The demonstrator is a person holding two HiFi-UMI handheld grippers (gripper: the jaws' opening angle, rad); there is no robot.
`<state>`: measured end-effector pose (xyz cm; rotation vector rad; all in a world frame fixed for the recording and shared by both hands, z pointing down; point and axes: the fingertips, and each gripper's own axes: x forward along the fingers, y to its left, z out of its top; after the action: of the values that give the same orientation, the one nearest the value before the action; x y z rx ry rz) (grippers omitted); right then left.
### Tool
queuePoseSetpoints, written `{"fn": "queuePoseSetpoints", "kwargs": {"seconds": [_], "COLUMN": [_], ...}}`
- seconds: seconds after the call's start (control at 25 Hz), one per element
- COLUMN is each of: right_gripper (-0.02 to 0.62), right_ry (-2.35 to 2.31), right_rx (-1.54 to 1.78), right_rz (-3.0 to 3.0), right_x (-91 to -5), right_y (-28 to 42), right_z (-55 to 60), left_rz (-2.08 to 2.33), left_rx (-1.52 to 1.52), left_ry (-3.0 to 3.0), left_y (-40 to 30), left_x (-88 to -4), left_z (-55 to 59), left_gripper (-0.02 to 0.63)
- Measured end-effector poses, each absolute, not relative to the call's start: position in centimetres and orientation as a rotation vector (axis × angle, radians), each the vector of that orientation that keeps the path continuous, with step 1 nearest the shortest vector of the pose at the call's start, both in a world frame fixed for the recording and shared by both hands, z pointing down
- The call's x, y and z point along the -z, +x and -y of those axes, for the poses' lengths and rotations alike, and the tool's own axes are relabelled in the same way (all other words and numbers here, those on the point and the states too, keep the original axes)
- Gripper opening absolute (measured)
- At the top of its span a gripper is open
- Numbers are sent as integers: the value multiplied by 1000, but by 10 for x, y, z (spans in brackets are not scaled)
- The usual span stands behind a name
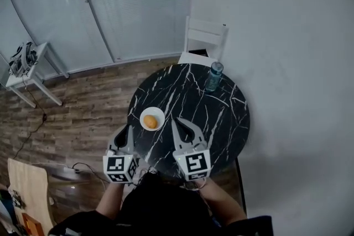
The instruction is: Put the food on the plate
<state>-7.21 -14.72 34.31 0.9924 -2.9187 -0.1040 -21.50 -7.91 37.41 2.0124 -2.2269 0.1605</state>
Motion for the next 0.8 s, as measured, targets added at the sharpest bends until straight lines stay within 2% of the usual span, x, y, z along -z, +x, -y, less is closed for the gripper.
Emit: {"fn": "queuePoseSetpoints", "kwargs": {"seconds": [0.8], "right_gripper": [-3], "right_ry": [966], "right_rx": [37], "right_rz": [2908], "right_x": [-360], "right_y": [-64], "right_z": [141], "left_rz": [2173], "left_rx": [-184], "left_ry": [2033], "left_y": [-193], "left_x": [-384], "left_z": [87], "left_gripper": [0]}}
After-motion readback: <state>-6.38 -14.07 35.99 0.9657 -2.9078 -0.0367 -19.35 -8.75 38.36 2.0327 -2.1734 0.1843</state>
